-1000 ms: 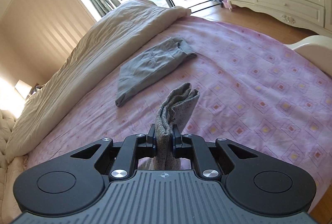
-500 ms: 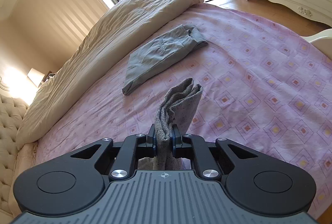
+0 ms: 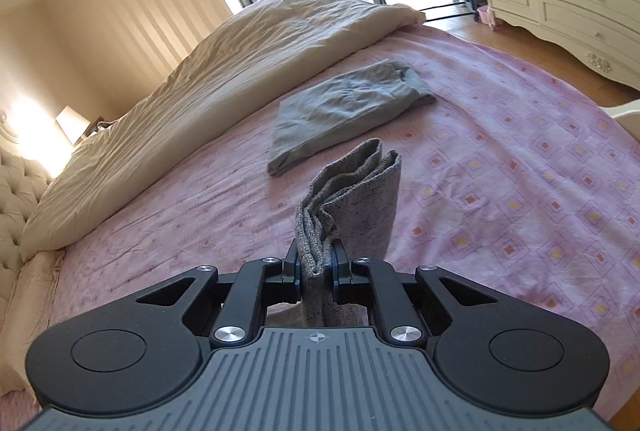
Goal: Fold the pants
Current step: 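Lift the held pants edge upward with the right gripper, then lay the held pant leg over the other leg and open the right gripper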
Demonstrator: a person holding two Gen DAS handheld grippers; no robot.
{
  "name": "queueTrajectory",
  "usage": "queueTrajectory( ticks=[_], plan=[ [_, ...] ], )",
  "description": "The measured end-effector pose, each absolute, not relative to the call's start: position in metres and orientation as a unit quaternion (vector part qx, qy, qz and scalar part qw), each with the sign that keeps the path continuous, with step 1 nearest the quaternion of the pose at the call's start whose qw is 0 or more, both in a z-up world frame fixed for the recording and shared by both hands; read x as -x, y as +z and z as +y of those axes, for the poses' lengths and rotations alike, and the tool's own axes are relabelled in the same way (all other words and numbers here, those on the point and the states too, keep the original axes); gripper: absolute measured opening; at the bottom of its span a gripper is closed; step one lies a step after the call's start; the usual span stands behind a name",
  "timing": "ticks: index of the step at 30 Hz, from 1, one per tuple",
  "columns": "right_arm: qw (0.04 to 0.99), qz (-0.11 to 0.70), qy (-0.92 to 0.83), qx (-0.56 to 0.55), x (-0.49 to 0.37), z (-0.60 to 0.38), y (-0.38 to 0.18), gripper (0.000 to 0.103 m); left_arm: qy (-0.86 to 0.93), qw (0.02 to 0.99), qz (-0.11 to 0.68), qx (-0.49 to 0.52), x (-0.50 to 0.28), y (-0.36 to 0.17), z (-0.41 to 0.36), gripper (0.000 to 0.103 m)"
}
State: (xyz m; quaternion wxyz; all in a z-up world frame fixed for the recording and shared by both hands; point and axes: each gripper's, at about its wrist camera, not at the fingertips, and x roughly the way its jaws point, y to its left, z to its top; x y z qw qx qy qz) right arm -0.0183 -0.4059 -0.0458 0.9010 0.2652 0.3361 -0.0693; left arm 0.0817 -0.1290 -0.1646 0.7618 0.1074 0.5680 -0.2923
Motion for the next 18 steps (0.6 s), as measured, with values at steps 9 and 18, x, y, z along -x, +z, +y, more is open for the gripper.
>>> queueTrajectory(
  ticks=[9,18],
  plan=[
    [0.913,0.364,0.079,-0.165,-0.021,-0.205,-0.048,0.013,-0.206,0.796,0.567,-0.049,-0.109,-0.151,0.021,0.086],
    [0.872,0.477,0.078,-0.073,-0.047,-0.079,-0.182,0.018,-0.143,0.803,0.576,-0.054,-0.138,-0.156,0.105,0.086]
  ],
)
